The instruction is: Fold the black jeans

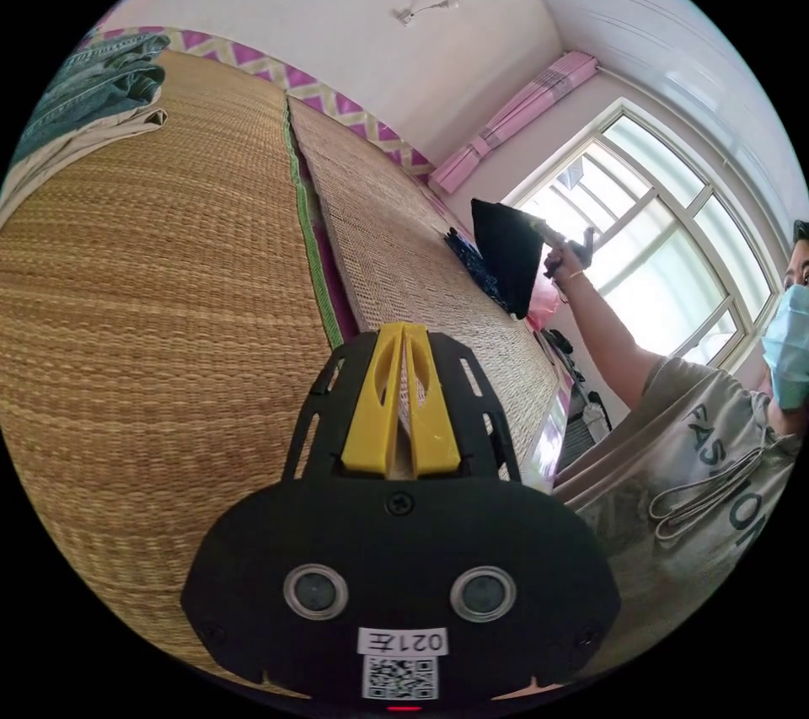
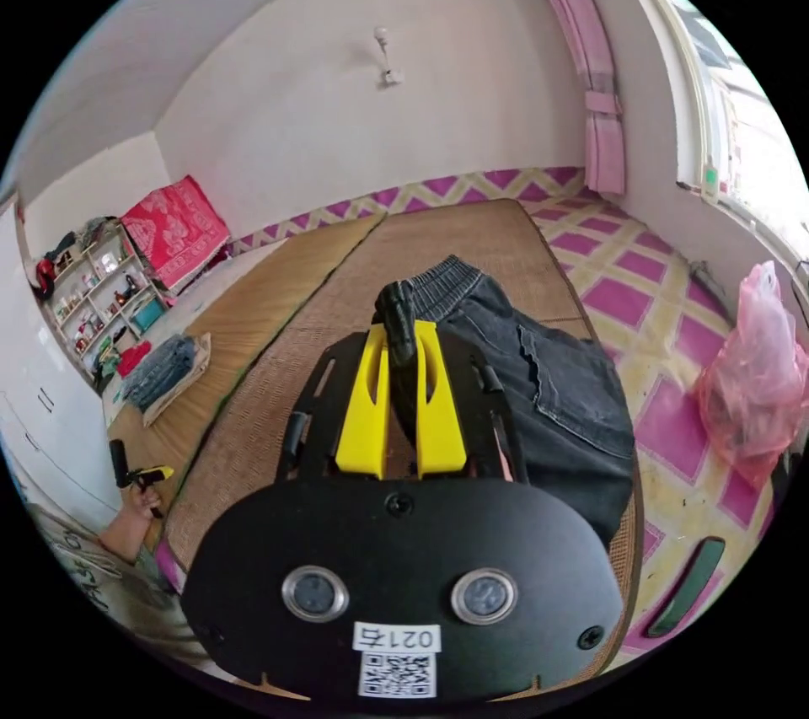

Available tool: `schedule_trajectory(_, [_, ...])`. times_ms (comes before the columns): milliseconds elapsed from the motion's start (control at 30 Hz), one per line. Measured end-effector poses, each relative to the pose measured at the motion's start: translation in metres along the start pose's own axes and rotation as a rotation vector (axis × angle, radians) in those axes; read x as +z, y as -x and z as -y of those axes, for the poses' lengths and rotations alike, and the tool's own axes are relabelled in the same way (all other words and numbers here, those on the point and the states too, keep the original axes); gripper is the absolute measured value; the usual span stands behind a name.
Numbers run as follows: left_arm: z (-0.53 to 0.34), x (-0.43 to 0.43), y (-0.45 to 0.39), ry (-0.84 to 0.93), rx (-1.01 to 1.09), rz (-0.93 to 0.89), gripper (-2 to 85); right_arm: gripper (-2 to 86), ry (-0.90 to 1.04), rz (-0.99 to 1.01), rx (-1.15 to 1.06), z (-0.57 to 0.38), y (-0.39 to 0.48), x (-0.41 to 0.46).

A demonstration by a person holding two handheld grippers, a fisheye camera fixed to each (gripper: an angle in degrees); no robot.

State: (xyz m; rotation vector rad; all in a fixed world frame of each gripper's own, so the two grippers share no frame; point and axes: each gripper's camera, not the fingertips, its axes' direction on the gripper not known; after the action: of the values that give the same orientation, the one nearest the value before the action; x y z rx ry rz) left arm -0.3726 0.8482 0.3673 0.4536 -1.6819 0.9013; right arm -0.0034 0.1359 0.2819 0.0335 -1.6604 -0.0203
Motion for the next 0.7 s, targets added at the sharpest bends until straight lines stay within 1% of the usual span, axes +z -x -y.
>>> schedule_trajectory(67, [0.004,0.001,0.003,-0.004,-0.006,-0.006,-0.9,4.6,-0.044,0.094,-0.065,-0.002,0.044,-0.030])
schedule_trajectory(100, [0.006,0.000,0.003,-0.008,-0.006,-0.008,-0.9,4.5,-0.047,0.118,-0.091,-0.004,0.059,-0.034])
schedule_trajectory(167, [0.010,-0.001,0.004,-0.013,-0.009,-0.017,-0.9,3.8,-0.033,0.212,-0.190,-0.018,0.130,-0.039])
schedule_trajectory(200, [0.013,-0.005,0.005,-0.020,-0.024,-0.039,-0.9,3.5,-0.025,0.237,-0.212,-0.024,0.150,-0.037])
schedule_trajectory(267, [0.018,-0.014,0.000,-0.029,-0.045,-0.116,-0.9,3.8,0.015,0.321,-0.288,-0.059,0.230,-0.013])
schedule_trajectory(300, [0.018,-0.024,-0.006,-0.049,-0.055,-0.180,-0.9,3.8,0.028,0.337,-0.308,-0.071,0.250,-0.003])
schedule_trajectory(333, [0.016,-0.034,-0.011,-0.072,-0.079,-0.216,-0.9,3.9,0.064,0.373,-0.352,-0.099,0.291,0.022])
schedule_trajectory(367, [0.013,-0.039,-0.011,-0.079,-0.097,-0.224,-0.9,3.9,0.121,0.396,-0.391,-0.131,0.329,0.052])
schedule_trajectory(400, [0.006,-0.048,-0.012,-0.084,-0.128,-0.229,-0.9,3.9,0.153,0.409,-0.401,-0.147,0.344,0.068])
schedule_trajectory(433, [-0.003,-0.056,-0.010,-0.082,-0.147,-0.225,-0.9,3.9,0.221,0.442,-0.416,-0.181,0.371,0.102])
schedule_trajectory(467, [-0.008,-0.060,-0.009,-0.077,-0.155,-0.217,-0.9,3.8,0.279,0.476,-0.412,-0.209,0.389,0.128])
schedule_trajectory(533, [-0.031,-0.074,-0.004,-0.041,-0.179,-0.146,-0.9,3.6,0.302,0.558,-0.381,-0.235,0.400,0.142])
schedule_trajectory(633, [-0.062,-0.090,0.007,-0.016,-0.206,-0.095,-0.9,2.9,0.239,0.477,-0.452,-0.256,0.409,0.132])
schedule_trajectory(700, [-0.077,-0.097,0.012,-0.026,-0.224,-0.081,-0.9,2.6,0.264,0.503,-0.440,-0.261,0.404,0.135])
